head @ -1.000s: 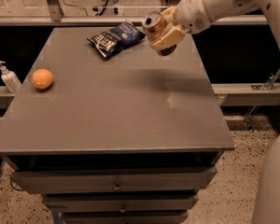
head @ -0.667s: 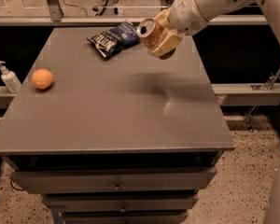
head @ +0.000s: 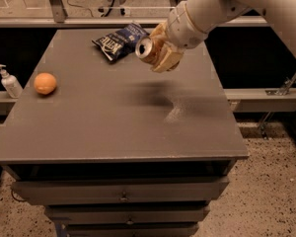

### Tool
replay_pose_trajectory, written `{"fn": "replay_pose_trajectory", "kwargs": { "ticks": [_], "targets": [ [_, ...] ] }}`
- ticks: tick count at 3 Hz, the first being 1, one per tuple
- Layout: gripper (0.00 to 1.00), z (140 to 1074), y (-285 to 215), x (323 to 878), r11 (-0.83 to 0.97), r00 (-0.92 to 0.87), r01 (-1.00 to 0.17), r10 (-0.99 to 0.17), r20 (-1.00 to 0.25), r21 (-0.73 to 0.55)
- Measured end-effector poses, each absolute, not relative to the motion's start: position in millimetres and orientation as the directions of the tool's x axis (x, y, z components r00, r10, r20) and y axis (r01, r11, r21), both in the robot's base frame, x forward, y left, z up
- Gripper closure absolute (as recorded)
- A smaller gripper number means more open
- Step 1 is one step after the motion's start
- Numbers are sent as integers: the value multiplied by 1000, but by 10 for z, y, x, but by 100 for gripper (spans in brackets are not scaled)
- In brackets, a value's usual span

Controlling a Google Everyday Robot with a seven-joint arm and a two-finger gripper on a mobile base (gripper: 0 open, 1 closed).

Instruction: Knock orange can over

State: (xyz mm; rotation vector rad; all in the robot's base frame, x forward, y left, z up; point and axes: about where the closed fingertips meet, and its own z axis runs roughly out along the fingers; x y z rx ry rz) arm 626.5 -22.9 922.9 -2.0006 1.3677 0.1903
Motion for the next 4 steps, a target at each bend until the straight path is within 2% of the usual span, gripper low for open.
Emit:
{"fn": "replay_pose_trajectory", "kwargs": {
  "ticks": [1,3,4],
  "targets": [
    [100,9060,-62,6261,-246,462,-843,-786,-411,-478],
    [100,8573,61,6347,-428,541,-816,-802,-252,-390],
    [84,8411,22,6378,-510,583,-797,-789,-191,-323]
  ]
}}
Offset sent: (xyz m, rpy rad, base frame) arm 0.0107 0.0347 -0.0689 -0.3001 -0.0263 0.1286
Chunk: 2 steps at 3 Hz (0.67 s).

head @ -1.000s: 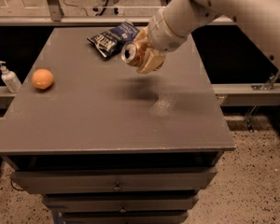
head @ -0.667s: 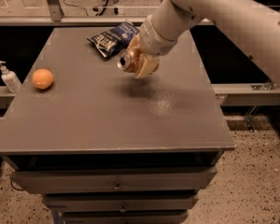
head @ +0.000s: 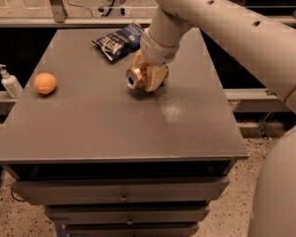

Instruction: Knock orange can over

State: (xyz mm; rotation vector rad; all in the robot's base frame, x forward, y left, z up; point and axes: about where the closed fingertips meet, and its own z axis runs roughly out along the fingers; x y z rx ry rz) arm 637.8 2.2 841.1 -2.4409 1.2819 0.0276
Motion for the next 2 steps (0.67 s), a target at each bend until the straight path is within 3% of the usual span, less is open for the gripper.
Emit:
{"fn": "replay_pose_trajectory", "kwargs": {
  "ticks": [2],
  "targets": [
    [37,8313,-39,6431,-597,637,-763,-761,-124,-249]
  ]
}}
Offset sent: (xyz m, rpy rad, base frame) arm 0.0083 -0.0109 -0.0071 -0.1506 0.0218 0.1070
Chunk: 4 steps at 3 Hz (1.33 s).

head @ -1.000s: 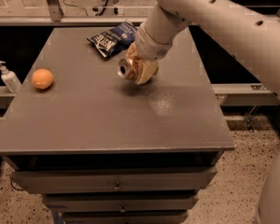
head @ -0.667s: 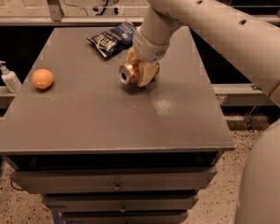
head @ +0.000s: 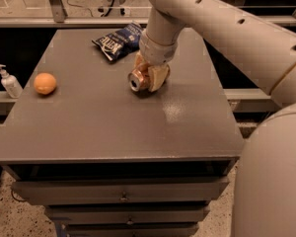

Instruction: Knock orange can over

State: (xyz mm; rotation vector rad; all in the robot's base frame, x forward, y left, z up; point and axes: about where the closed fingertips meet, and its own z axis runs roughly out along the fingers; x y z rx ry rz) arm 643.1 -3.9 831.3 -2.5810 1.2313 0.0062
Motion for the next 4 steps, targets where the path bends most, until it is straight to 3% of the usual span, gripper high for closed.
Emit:
{"fn": "replay_pose_trajectory", "kwargs": {
  "ticks": [1,2,4],
  "targets": [
    [14,8338,-53,6473,-635,665,-739,-740,-97,-224],
    [0,8377,-94,6496,-672,694,-714,-716,-72,-195],
    [0,8387,-197,6509,-712,724,-685,-689,-34,-157]
  ]
}}
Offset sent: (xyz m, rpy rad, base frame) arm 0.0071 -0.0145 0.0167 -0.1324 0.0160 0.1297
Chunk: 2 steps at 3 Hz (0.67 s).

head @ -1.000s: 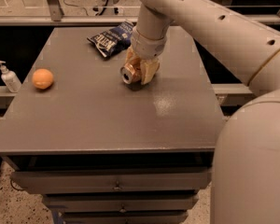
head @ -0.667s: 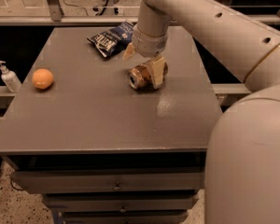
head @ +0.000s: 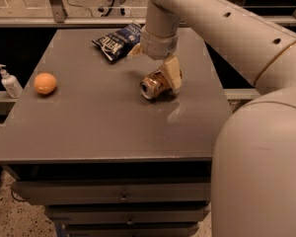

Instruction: Knock orange can over

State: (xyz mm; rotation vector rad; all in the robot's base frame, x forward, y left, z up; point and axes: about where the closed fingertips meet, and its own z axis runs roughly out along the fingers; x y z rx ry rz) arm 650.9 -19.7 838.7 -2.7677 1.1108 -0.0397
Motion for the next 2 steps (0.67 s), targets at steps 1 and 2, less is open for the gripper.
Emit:
{"fn": "replay_pose_trajectory", "kwargs": {
  "ticks": [1,2],
  "targets": [
    [0,8387,-199,6508,-712,724,-684,-688,-34,-156],
    [0,8382,-229,6506,-715,726,-682,-687,-28,-151]
  ]
}}
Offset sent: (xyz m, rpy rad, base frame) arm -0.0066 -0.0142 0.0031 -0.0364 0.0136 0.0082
